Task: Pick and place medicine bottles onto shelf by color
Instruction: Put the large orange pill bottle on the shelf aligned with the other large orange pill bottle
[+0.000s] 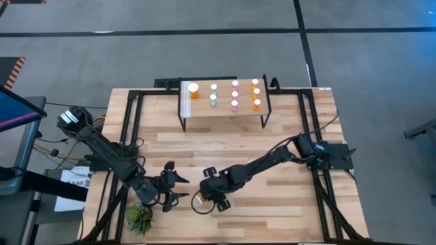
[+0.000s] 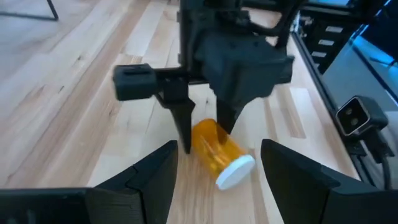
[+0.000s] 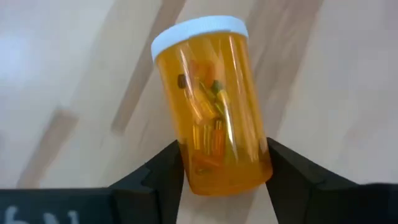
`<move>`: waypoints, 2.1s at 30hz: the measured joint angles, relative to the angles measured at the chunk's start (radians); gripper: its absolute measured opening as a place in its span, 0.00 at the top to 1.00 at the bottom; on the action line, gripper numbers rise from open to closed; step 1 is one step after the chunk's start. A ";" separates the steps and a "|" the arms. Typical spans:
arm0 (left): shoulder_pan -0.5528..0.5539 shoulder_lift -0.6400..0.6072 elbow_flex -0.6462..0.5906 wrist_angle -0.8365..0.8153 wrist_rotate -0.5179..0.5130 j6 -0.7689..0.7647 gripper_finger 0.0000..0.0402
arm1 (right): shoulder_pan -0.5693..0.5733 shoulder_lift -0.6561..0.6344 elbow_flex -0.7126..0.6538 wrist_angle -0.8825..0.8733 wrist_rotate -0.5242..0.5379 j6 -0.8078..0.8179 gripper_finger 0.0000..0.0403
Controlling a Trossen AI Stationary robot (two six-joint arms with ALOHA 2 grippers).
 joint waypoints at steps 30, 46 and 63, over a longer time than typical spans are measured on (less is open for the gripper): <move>-0.008 -0.333 0.000 -0.021 -0.048 0.313 0.46 | -0.087 -0.268 -0.328 0.401 -0.131 0.145 0.48; 0.176 -0.315 0.164 -0.135 0.164 0.458 0.23 | -0.123 -0.512 -0.757 1.028 -0.102 0.247 0.47; 0.262 0.081 0.757 -0.787 0.248 0.479 0.21 | -0.125 -0.508 -0.755 1.138 -0.097 0.245 0.47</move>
